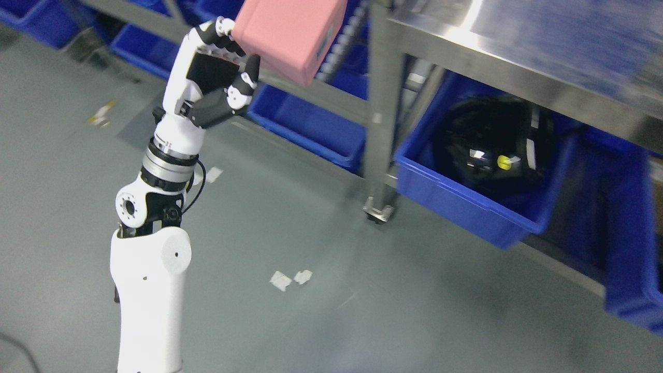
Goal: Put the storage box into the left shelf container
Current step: 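Carry the held pink box toward the shelf rack while turning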
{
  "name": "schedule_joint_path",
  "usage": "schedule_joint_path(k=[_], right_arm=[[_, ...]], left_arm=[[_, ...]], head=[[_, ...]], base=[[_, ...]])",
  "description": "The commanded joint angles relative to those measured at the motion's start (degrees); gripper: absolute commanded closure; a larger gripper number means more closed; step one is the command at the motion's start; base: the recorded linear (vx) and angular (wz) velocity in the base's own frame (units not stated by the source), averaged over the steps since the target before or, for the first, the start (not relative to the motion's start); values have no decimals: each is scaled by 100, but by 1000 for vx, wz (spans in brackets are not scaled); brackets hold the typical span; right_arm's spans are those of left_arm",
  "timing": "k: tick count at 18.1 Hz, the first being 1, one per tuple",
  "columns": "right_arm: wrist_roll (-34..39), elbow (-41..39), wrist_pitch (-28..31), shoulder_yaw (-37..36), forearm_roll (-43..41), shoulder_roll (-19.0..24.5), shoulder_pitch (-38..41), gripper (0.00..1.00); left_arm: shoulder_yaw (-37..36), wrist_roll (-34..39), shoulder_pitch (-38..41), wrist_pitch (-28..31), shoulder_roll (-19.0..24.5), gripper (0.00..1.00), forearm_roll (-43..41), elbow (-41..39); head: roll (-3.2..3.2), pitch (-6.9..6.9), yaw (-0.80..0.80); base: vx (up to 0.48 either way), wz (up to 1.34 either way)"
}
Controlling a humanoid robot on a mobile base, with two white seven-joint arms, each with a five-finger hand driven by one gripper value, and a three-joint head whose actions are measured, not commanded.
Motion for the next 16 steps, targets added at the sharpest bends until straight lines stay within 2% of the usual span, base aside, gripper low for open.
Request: schedule_joint_path(k=[1,5,9,13,16], right_arm=[[11,-100,-4,-17,-9,-100,-45,0],[20,-100,-4,-17,-9,-100,-45,0],[20,-100,-4,-17,-9,-100,-45,0],[20,-100,-4,-17,-9,-100,-45,0],[20,-100,-4,-17,-9,-100,-45,0]], left_arm=[[-955,-48,1248,-462,89,96,31,-803],[-964,-66,1697,-770,89,96,31,-803],[-973,-74,2066,-1113,89,96,31,-795],[-956,-57,2207,-1307,89,95,31,-786],[-912,-48,2225,-1316,89,95,31,-786]], head=[[0,0,0],[0,2,0],[0,3,0],[0,3,0],[0,3,0]], base=[[80,1736],[207,1744],[391,1519],[458,898],[546,331]])
